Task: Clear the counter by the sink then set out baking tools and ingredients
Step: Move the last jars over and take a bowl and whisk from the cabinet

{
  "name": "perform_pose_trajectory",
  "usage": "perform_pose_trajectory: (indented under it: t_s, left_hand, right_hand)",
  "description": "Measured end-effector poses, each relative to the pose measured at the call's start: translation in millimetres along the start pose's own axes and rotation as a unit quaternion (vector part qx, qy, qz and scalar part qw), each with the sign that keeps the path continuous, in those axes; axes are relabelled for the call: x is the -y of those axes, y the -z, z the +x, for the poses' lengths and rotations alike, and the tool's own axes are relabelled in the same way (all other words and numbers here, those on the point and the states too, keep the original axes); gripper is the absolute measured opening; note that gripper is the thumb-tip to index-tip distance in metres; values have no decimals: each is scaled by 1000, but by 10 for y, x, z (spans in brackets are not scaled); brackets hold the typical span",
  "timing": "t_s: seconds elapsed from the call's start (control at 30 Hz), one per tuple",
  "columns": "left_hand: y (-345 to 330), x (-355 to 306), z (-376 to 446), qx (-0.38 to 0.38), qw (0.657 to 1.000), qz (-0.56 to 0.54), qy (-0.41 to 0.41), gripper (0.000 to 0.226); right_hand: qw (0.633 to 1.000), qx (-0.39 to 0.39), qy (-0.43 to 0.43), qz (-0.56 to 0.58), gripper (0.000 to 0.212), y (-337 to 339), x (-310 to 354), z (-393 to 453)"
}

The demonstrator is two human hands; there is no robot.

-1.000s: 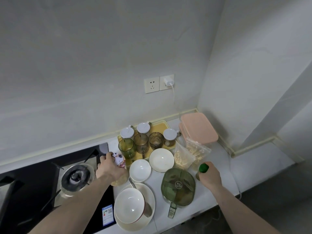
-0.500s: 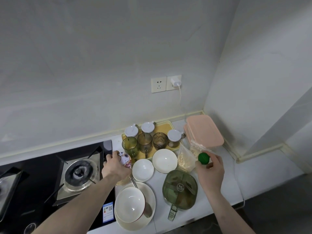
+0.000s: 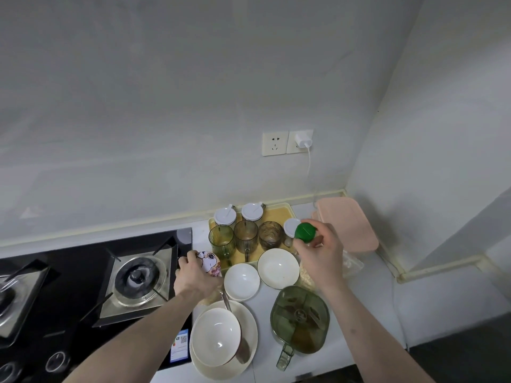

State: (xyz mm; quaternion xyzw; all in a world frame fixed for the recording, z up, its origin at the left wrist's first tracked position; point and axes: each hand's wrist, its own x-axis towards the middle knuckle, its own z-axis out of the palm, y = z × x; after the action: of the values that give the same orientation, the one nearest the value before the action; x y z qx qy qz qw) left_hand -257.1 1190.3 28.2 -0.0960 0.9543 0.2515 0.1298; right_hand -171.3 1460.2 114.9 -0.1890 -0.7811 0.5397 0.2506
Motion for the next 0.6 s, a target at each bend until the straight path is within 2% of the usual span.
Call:
perform_pose_trajectory:
  t_s: [0.13,0.33,0.4,0.6]
  left_hand:
    - [50,-4,25,29,1000,3,3,103]
    - [150,28,68,69,998,-15,5,117]
    - [233,39,71,57,998,-5,-12,112]
    - [434,119,-4,43,990,105,-89,74]
  right_hand:
    - [998,46,-35,-17,37,-127,-90,215]
    - [991,72,-91,-67,37,-274,-245,716]
    - [990,74,-86,-85,36,-328,-273,896]
    - [973,124,-64,-183,34,-596,-412,1441]
